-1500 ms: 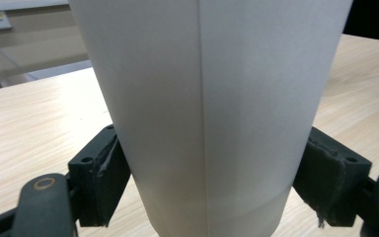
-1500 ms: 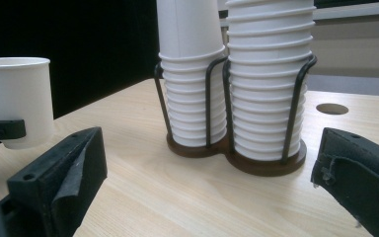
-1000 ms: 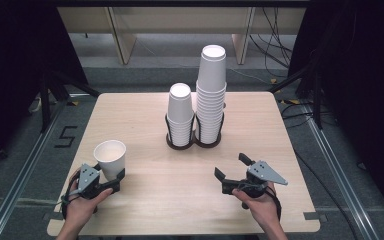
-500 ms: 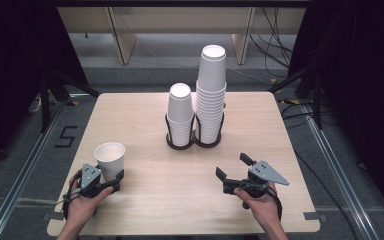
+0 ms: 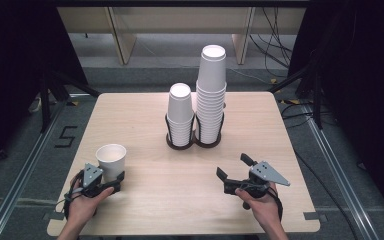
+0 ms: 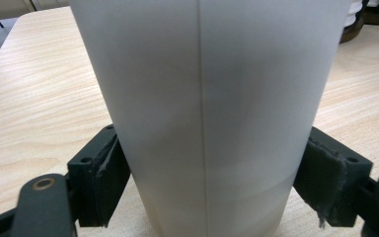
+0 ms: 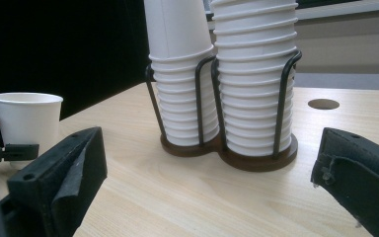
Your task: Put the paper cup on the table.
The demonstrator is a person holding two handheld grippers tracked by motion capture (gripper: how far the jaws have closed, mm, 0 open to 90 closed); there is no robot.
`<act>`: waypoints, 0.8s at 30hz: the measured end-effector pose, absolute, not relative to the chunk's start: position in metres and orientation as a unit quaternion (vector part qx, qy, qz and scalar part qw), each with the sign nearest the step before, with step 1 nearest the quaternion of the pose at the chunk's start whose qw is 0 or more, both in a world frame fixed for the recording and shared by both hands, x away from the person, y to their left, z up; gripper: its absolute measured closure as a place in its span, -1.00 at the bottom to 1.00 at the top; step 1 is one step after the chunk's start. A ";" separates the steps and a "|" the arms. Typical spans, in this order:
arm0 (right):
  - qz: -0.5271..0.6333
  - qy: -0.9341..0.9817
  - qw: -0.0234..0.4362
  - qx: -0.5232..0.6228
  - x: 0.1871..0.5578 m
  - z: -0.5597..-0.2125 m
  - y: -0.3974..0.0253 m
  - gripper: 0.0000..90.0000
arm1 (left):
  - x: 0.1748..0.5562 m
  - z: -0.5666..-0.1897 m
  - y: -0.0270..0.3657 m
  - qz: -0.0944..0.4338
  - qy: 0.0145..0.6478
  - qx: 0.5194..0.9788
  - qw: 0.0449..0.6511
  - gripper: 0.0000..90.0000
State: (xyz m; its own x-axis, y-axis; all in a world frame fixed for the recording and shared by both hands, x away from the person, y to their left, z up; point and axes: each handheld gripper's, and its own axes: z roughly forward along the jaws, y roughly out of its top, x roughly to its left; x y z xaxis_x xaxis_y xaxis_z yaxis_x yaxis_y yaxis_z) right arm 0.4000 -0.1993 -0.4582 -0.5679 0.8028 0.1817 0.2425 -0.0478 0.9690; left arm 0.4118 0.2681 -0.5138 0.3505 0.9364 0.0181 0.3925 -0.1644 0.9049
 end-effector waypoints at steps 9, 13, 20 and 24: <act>0.600 0.648 0.238 0.404 0.401 -0.459 -0.200 -0.99 | 0.410 -0.513 0.269 0.304 0.474 0.699 0.442 -0.60; 0.601 0.648 0.235 0.404 0.401 -0.459 -0.200 -0.99 | 0.409 -0.513 0.270 0.303 0.469 0.700 0.445 -0.72; 0.604 0.647 0.234 0.402 0.402 -0.460 -0.200 -0.99 | 0.403 -0.510 0.270 0.300 0.463 0.700 0.453 -0.94; 0.599 0.647 0.238 0.407 0.402 -0.459 -0.201 -0.99 | 0.396 -0.509 0.274 0.302 0.462 0.697 0.458 -1.00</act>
State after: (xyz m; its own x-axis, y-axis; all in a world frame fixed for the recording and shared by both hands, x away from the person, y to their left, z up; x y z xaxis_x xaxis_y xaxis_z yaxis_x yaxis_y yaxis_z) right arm 0.4018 -0.2012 -0.4591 -0.5558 0.8120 0.1782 0.2407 -0.0480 0.9694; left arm 0.3964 0.2735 -0.5091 0.3905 0.9206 -0.0020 0.3672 -0.1538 0.9173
